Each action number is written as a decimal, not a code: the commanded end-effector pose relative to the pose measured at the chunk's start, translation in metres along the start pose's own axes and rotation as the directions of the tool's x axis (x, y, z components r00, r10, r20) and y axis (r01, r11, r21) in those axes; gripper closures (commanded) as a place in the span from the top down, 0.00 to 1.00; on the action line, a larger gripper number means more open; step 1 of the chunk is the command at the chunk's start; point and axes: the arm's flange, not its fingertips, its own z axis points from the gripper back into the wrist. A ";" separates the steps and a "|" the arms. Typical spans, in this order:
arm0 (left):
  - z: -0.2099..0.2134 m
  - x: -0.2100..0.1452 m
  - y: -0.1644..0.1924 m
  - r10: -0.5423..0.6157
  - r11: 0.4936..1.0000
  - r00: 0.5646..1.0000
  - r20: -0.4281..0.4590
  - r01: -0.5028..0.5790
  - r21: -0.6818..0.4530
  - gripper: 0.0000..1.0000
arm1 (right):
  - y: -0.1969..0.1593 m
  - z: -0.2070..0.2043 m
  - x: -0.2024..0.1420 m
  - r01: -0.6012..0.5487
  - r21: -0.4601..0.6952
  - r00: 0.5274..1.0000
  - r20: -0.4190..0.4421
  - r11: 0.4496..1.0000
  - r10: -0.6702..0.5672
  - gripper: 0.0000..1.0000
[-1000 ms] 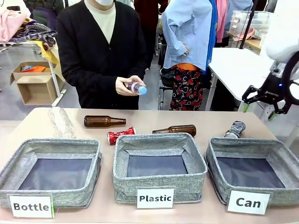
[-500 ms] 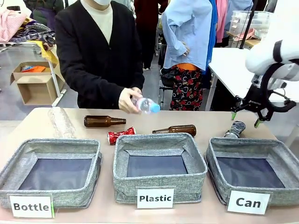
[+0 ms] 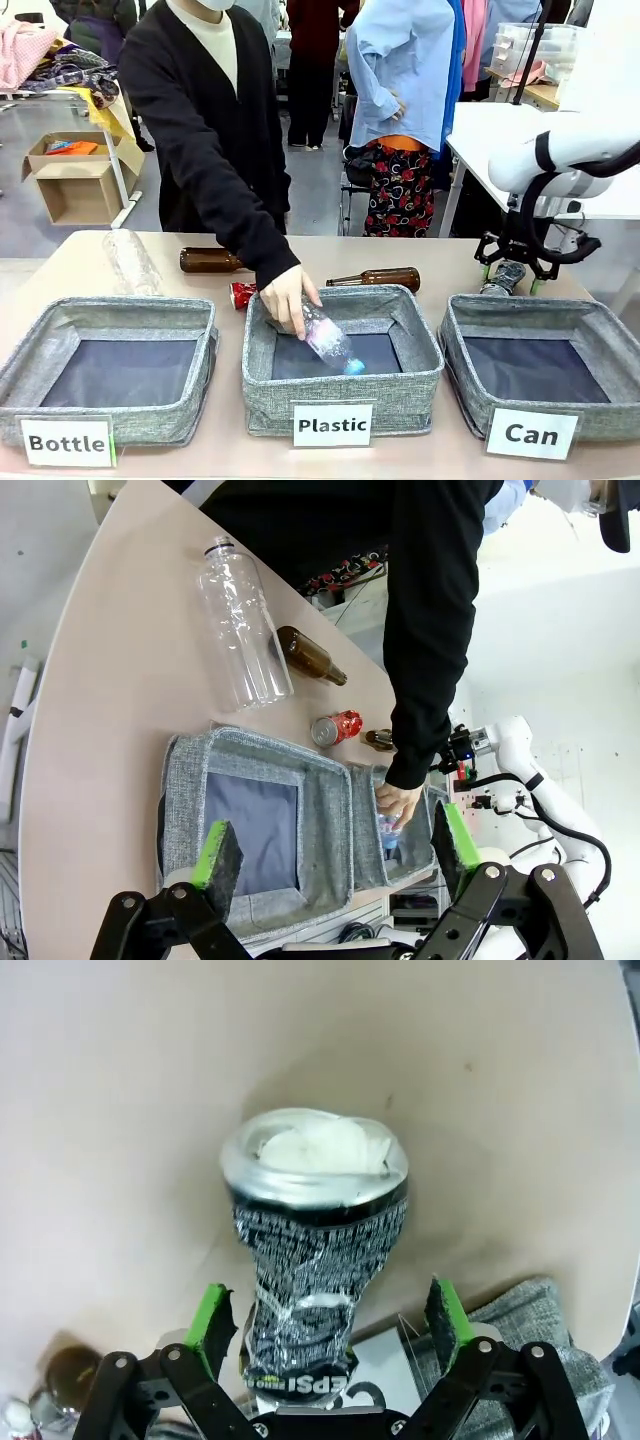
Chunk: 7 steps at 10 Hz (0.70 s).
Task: Sort the can waste into the basket.
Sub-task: Pick up the can waste from the table and place it in the right Fabric basket.
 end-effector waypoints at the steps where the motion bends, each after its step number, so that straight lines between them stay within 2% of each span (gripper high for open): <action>1: -0.001 0.000 0.001 -0.022 1.000 1.000 0.010 0.022 -0.019 1.00 | 0.003 0.006 0.002 0.066 -0.036 0.998 0.020 0.997 -0.065 1.00; 2: -0.001 0.000 0.001 -0.022 1.000 1.000 0.010 0.022 -0.019 1.00 | 0.002 0.005 0.001 0.073 -0.035 0.997 0.023 0.997 -0.072 1.00; 3: -0.001 0.000 0.001 -0.022 1.000 1.000 0.010 0.022 -0.019 1.00 | 0.002 0.004 0.000 0.072 -0.039 0.997 0.021 0.997 -0.071 0.83; 4: -0.001 0.000 0.001 -0.022 1.000 1.000 0.010 0.022 -0.019 1.00 | 0.003 0.004 0.000 0.077 -0.036 0.997 -0.001 0.996 -0.077 0.40; 5: -0.001 0.000 0.001 -0.022 1.000 1.000 0.010 0.022 -0.019 1.00 | 0.004 0.006 0.000 0.076 -0.032 0.997 0.001 0.997 -0.076 0.23; 6: -0.001 0.000 0.001 -0.022 1.000 1.000 0.010 0.022 -0.019 1.00 | 0.004 0.008 0.000 0.081 -0.024 0.997 -0.004 0.996 -0.081 0.00; 7: -0.001 0.000 0.001 -0.022 1.000 1.000 0.010 0.022 -0.019 1.00 | 0.002 0.008 -0.001 0.084 -0.020 0.996 -0.004 0.996 -0.084 0.00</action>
